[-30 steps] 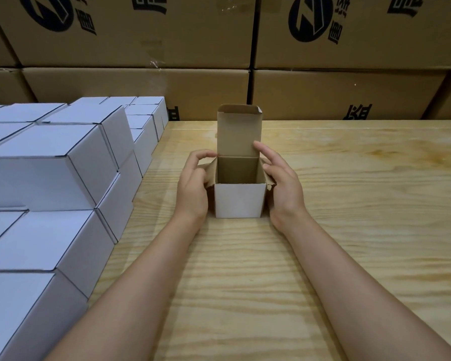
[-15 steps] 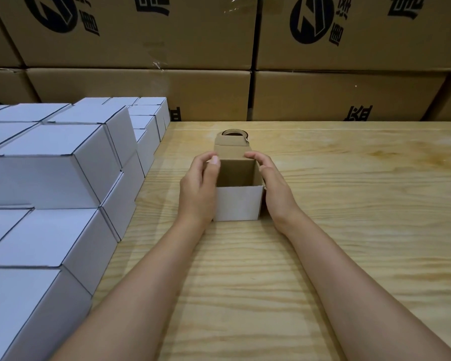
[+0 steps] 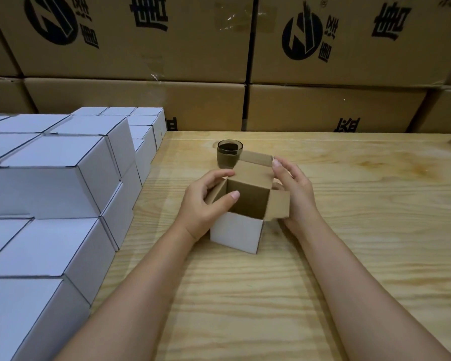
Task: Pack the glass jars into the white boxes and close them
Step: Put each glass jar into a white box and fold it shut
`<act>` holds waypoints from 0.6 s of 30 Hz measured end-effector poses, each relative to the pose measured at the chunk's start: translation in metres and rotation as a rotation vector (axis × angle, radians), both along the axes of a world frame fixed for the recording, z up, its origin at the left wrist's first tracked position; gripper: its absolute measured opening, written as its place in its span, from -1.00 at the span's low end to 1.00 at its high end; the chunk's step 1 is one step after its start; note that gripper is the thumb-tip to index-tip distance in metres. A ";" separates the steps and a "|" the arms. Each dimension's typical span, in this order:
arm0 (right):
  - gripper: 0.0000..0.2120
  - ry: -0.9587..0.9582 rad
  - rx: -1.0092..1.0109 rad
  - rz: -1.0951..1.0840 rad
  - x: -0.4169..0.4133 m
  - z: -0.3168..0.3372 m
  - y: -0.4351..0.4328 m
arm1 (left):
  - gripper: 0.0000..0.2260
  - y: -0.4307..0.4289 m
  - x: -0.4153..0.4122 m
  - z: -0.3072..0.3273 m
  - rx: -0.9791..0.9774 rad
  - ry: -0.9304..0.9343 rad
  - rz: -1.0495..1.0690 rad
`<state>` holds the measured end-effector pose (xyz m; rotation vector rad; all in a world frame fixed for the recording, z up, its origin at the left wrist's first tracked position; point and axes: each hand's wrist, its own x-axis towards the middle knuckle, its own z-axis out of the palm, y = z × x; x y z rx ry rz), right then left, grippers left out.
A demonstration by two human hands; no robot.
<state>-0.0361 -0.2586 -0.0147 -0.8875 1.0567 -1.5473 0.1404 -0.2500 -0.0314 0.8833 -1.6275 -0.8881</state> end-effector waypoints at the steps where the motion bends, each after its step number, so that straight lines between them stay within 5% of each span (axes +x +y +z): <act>1: -0.81 0.024 0.003 -0.020 -0.001 0.000 -0.001 | -0.47 0.001 -0.001 0.001 0.003 -0.002 -0.031; 3: -0.90 0.080 0.020 -0.070 -0.002 -0.001 -0.002 | -0.48 0.003 -0.003 0.001 0.012 -0.025 -0.071; 6: -0.78 0.117 0.093 -0.152 -0.004 -0.005 -0.006 | -0.52 0.004 -0.005 -0.001 0.020 -0.031 -0.075; 11: -0.78 -0.079 0.215 -0.159 -0.003 -0.005 -0.010 | -0.55 0.005 -0.006 -0.002 0.011 -0.036 -0.034; 18: -0.81 0.357 0.384 0.022 -0.002 0.015 -0.044 | -0.52 0.001 -0.004 -0.003 -0.040 -0.011 0.127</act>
